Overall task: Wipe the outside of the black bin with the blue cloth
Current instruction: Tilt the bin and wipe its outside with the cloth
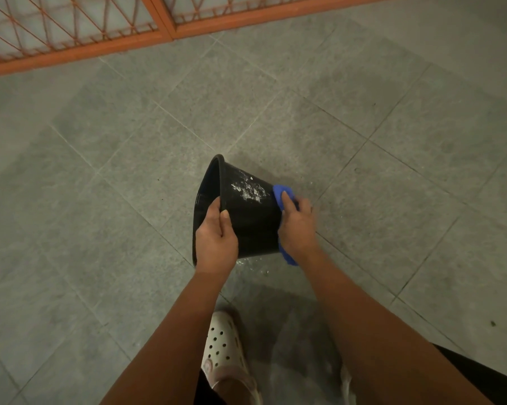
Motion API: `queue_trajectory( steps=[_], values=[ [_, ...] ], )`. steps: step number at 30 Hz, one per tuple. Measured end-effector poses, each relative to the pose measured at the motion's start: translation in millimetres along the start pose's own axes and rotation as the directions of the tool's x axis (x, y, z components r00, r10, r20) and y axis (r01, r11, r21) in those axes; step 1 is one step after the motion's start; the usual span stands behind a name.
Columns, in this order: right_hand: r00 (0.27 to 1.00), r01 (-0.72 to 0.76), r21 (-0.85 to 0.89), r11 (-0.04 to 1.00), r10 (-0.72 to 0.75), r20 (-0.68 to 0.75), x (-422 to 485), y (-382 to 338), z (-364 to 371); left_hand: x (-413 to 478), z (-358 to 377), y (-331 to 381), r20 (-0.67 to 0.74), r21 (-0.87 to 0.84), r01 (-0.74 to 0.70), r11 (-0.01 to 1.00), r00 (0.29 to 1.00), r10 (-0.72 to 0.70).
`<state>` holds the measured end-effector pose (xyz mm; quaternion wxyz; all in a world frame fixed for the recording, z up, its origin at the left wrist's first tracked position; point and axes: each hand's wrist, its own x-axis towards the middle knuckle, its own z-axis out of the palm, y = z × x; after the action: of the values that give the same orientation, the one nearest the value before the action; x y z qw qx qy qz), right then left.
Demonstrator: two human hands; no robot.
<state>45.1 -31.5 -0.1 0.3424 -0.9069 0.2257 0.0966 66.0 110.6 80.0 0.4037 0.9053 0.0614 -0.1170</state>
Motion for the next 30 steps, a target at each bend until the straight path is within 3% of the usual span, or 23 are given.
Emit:
queue_trajectory(
  steps=[2, 7, 14, 17, 22, 26, 30],
  values=[
    [0.999, 0.015, -0.062, 0.998, -0.012, 0.051, 9.6, 10.9, -4.6, -2.5, 0.7, 0.7, -0.008, 0.007, 0.004, 1.0, 1.0, -0.004],
    [0.966, -0.232, -0.017, 0.973, 0.232, 0.113, 2.9, 19.4, -7.6, -5.0, 3.4, 6.3, -0.008, 0.055, -0.039, 0.998, 0.999, 0.04],
    [0.998, -0.059, 0.048, 0.997, 0.059, 0.016, 2.6, 11.0, 2.4, -6.8, -0.3, -0.6, 0.007, 0.011, -0.015, 1.0, 1.0, 0.014],
    [0.978, -0.201, 0.087, 0.976, 0.195, 0.072, 0.7, 19.7, 1.3, -11.6, -2.0, -2.3, 0.032, -0.033, -0.024, 0.999, 0.999, 0.025],
    [0.974, -0.228, 0.245, 0.942, 0.221, 0.056, -2.2, 23.9, 0.5, -4.1, -11.6, -5.5, 0.168, -0.245, 0.19, 0.951, 0.974, -0.151],
    [0.982, -0.133, 0.333, 0.933, 0.17, -0.084, -16.9, 28.1, -1.2, 4.9, -11.0, -3.4, 0.179, -0.136, 0.228, 0.964, 0.963, -0.202],
    [0.977, -0.184, 0.28, 0.942, 0.205, -0.049, -26.4, 28.0, 3.9, 11.4, -9.6, -4.7, 0.17, -0.187, 0.299, 0.936, 0.948, -0.269]
  ],
)
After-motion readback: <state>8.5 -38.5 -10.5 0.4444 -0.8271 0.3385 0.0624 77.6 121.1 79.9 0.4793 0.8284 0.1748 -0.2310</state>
